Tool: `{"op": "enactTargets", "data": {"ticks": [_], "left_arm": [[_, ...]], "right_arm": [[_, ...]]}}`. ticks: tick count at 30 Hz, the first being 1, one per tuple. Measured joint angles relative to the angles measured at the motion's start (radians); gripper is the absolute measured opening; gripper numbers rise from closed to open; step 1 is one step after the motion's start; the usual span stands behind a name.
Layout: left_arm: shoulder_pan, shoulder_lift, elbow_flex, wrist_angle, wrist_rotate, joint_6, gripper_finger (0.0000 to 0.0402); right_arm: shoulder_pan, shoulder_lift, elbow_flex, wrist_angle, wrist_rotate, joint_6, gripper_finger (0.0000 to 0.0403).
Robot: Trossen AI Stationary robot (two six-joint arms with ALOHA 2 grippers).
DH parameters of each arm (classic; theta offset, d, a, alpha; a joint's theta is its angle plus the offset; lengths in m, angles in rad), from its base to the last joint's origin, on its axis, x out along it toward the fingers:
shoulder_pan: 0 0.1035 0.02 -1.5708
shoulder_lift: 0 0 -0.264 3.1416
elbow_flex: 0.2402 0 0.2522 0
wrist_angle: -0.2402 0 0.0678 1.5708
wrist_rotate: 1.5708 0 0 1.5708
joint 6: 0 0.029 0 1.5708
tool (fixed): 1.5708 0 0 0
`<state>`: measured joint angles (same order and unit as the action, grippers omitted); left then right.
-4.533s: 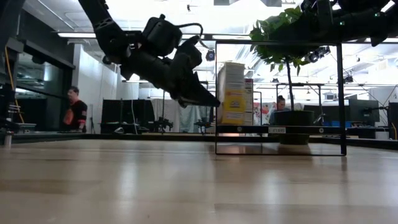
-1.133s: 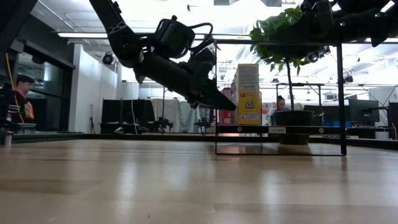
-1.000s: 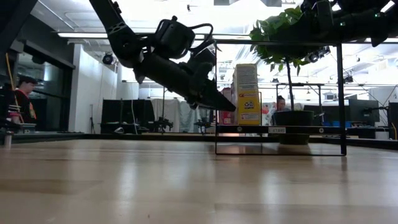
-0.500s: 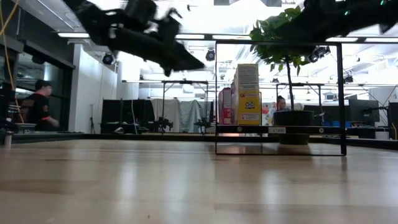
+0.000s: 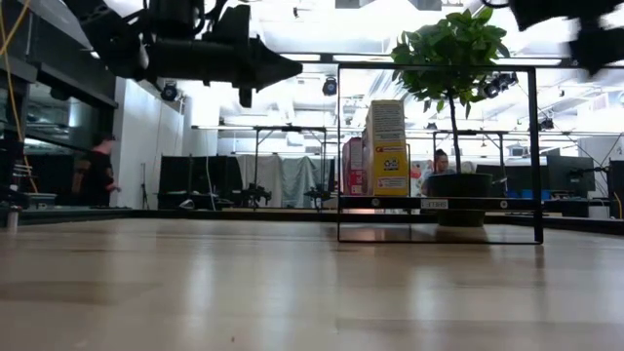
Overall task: Stack cereal on shelf
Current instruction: Put the purple cereal box on the shelf
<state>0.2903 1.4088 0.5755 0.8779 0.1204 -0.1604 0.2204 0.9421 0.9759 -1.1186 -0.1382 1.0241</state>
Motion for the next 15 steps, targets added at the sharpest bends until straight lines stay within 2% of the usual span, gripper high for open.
{"op": "enactTargets", "data": {"ticks": [3, 7, 11, 15], "left_arm": [[-0.025, 0.0, 0.0, -0.012, 0.0, -0.048, 0.0], [-0.077, 0.001, 0.0, -0.011, -0.03, -0.07, 0.0], [-0.136, 0.001, 0.0, -0.011, -0.091, -0.056, 0.0], [-0.18, 0.001, 0.0, -0.011, -0.126, -0.056, 0.0]], "right_arm": [[0.147, 0.067, 0.027, -0.049, -0.06, 0.253, 0.0298], [0.339, 0.152, 0.069, -0.047, -0.04, 0.507, 0.0298], [0.501, 0.245, 0.114, -0.046, 0.044, 0.658, 0.0298], [0.608, 0.335, 0.142, -0.026, 0.123, 0.733, 0.0298]]}}
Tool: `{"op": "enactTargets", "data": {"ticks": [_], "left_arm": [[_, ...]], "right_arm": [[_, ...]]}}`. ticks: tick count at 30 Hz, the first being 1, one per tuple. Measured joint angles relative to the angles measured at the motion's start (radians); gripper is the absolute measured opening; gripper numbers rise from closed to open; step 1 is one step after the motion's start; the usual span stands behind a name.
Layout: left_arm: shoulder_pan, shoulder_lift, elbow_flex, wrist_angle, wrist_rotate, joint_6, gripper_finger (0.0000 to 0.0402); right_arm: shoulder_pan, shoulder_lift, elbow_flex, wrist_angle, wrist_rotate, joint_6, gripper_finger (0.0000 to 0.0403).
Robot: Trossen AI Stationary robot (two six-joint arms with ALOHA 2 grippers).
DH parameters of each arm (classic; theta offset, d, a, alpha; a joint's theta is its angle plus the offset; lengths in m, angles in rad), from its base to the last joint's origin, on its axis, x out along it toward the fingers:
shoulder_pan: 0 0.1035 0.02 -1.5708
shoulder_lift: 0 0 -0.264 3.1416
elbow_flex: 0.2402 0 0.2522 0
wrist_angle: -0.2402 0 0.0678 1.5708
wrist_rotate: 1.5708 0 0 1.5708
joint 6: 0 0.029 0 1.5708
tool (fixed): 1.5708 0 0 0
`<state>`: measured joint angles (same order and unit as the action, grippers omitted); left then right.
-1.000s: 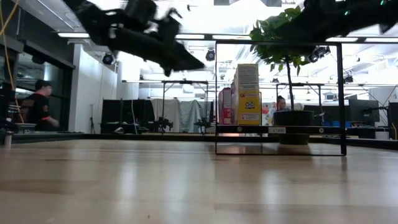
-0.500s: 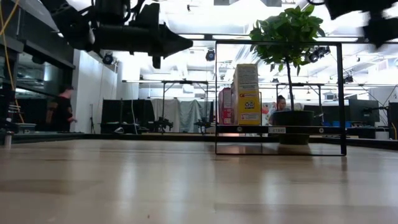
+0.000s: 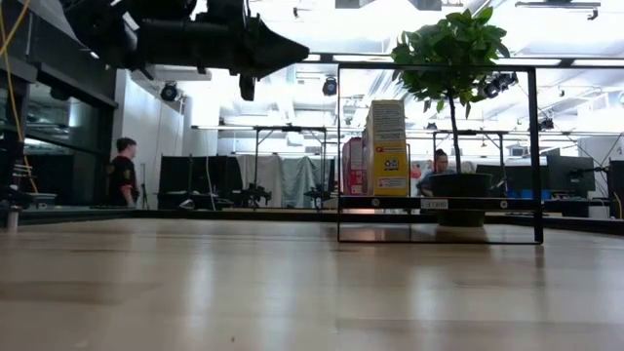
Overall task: Stack cereal on shelf
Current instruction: Put the purple cereal box on the shelf
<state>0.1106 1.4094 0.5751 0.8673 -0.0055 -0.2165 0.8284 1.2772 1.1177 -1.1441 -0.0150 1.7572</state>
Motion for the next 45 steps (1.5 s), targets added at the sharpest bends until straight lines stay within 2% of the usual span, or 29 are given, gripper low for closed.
{"op": "enactTargets", "data": {"ticks": [7, 13, 26, 30, 36, 39, 42, 45], "left_arm": [[-0.036, 0.0, 0.0, 0.006, -0.044, -0.009, 0.0], [-0.036, 0.0, 0.0, 0.006, -0.046, -0.043, 0.0], [-0.032, 0.0, 0.0, 0.006, -0.068, -0.043, 0.0], [-0.032, 0.0, 0.0, 0.006, -0.071, -0.043, 0.0], [-0.032, 0.0, 0.0, 0.006, -0.071, -0.043, 0.0], [-0.032, 0.0, 0.0, 0.006, -0.071, -0.043, 0.0], [-0.033, 0.0, 0.0, 0.006, -0.081, -0.043, 0.0], [-0.032, 0.0, 0.0, 0.006, -0.087, -0.043, 0.0]], "right_arm": [[0.084, 0.124, 0.004, 0.09, 0.063, 0.028, 0.0298], [0.104, 0.157, 0.004, 0.138, 0.128, -0.005, 0.0298], [0.104, 0.252, 0.004, 0.133, 0.108, -0.083, 0.0291], [0.104, 0.255, 0.004, 0.133, 0.092, -0.087, 0.0246], [0.104, 0.247, 0.004, 0.133, 0.053, -0.141, 0.0131], [0.101, 0.216, 0.018, 0.12, 0.026, -0.215, 0.0088], [0.094, 0.167, 0.053, 0.103, 0.02, -0.303, 0.007], [0.088, 0.11, 0.104, 0.102, 0.015, -0.408, 0.0072]]}}
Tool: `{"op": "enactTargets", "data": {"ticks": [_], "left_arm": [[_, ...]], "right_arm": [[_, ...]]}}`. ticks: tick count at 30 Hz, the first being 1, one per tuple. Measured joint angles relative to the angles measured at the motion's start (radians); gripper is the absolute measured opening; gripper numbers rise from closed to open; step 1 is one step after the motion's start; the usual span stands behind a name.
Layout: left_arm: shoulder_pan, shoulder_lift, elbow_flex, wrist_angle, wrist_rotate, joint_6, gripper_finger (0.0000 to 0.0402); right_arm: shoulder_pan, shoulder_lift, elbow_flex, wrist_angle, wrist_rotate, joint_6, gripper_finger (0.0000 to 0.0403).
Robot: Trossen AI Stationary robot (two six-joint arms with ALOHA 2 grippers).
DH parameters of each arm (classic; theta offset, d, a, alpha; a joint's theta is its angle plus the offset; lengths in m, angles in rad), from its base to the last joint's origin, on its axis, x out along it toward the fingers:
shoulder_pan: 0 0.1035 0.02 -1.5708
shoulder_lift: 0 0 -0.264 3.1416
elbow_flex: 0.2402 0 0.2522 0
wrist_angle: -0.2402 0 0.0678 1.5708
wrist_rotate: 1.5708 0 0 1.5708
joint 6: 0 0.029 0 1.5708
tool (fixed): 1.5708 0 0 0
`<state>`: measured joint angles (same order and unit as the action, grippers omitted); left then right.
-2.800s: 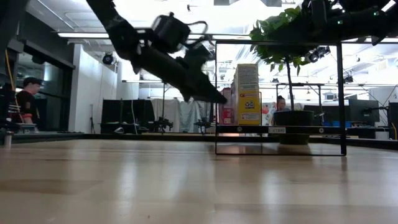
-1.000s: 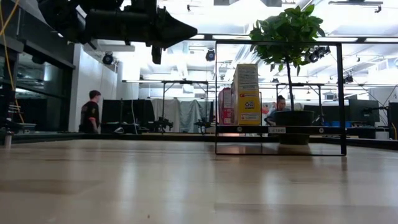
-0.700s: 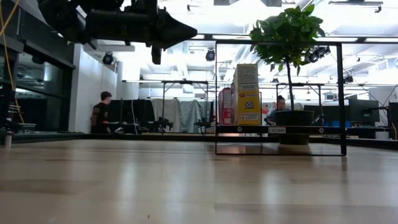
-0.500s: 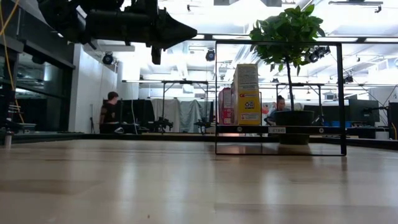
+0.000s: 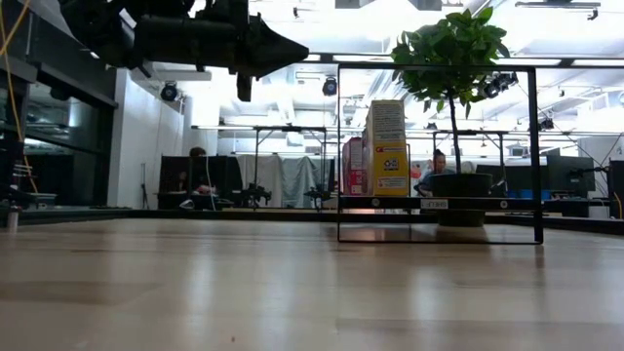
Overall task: Stack cereal on shelf
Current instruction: Put the purple cereal box on the shelf
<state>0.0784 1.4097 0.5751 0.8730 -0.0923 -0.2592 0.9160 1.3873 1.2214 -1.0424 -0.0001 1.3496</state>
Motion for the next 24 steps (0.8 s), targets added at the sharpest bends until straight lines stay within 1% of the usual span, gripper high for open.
{"op": "enactTargets", "data": {"ticks": [3, 6, 9, 12, 15, 17, 19, 22, 24], "left_arm": [[0.0, 0.0, 0.0, 0.0, -0.006, 0.0, 0.0], [0.0, 0.0, 0.0, 0.0, -0.006, 0.0, 0.0], [0.001, 0.0, 0.0, 0.0, -0.009, 0.001, 0.0], [0.008, 0.0, 0.0, 0.0, -0.015, 0.0, 0.0], [0.015, 0.0, 0.0, 0.0, -0.016, 0.0, 0.0], [0.02, 0.0, 0.0, 0.0, -0.016, 0.0, 0.0], [0.021, 0.0, 0.0, -0.004, -0.017, 0.001, 0.0], [0.02, 0.0, 0.0, -0.018, -0.015, 0.032, 0.0], [0.021, 0.0, 0.0, -0.035, 0.003, 0.073, 0.0]], "right_arm": [[-0.007, -0.05, 0.065, -0.003, 0.029, -0.114, 0.0082], [-0.025, -0.086, 0.134, -0.007, 0.106, -0.239, 0.0085], [-0.063, -0.101, 0.202, -0.015, 0.278, -0.435, 0.0085], [-0.132, -0.101, 0.263, -0.058, 0.455, -0.613, 0.0086], [-0.248, -0.101, 0.316, -0.131, 0.635, -0.674, 0.0086], [-0.353, -0.101, 0.342, -0.204, 0.707, -0.671, 0.0086], [-0.484, -0.101, 0.353, -0.281, 0.696, -0.669, 0.0087], [-0.705, -0.1, 0.336, -0.387, 0.584, -0.654, 0.0087], [-0.85, -0.098, 0.298, -0.42, 0.533, -0.679, 0.0087]]}}
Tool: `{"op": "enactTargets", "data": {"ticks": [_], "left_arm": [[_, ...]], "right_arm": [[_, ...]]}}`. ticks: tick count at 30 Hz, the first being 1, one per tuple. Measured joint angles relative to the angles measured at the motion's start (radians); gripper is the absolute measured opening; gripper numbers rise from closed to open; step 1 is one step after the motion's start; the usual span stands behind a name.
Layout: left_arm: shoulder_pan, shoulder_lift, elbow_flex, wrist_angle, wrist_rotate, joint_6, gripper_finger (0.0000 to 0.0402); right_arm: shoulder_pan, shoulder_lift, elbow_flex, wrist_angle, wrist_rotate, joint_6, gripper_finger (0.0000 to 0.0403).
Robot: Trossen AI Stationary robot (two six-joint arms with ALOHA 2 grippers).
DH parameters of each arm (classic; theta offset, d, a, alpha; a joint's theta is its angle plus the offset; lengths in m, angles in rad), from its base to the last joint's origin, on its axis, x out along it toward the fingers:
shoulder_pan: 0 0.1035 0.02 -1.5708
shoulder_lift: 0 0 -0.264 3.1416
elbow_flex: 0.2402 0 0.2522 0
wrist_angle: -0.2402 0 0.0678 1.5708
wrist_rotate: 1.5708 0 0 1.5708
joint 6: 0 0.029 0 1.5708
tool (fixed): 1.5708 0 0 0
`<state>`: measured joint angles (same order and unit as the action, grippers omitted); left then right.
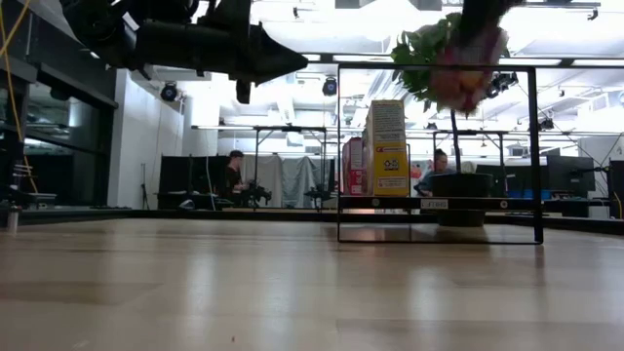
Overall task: Stack cereal on shelf
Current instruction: Put the purple cereal box on the shelf
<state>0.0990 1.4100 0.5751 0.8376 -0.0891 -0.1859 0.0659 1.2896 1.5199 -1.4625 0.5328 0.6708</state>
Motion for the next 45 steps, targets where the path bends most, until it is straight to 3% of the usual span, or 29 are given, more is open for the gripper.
{"op": "enactTargets", "data": {"ticks": [3, 8, 13, 21, 34, 38, 45], "left_arm": [[0.0, 0.001, 0.0, -0.011, 0.006, 0.062, 0.0], [0.0, 0.0, 0.0, -0.011, 0.006, 0.084, 0.0], [0.0, 0.001, 0.0, -0.015, 0.007, 0.083, 0.0], [0.0, 0.0, 0.0, -0.021, 0.007, 0.084, 0.0], [0.0, 0.0, 0.0, -0.02, 0.007, 0.058, 0.0], [0.0, 0.0, 0.0, -0.02, 0.007, 0.058, 0.0], [0.0, 0.0, 0.0, -0.02, 0.007, 0.058, 0.0]], "right_arm": [[-0.208, 0.001, -0.074, 0.049, -0.087, -0.081, 0.0087], [-0.455, 0.002, -0.202, 0.289, -0.404, -0.211, 0.0087], [-0.561, 0.002, -0.305, 0.43, -0.474, -0.217, 0.0087], [-0.581, 0.002, -0.442, 0.623, -0.497, -0.015, 0.0087], [-0.579, 0.006, -0.458, 0.641, -0.518, -0.042, 0.009], [-0.567, 0.006, -0.458, 0.649, -0.508, -0.051, 0.0112], [-0.547, 0.006, -0.458, 0.675, -0.475, -0.037, 0.0185]]}}
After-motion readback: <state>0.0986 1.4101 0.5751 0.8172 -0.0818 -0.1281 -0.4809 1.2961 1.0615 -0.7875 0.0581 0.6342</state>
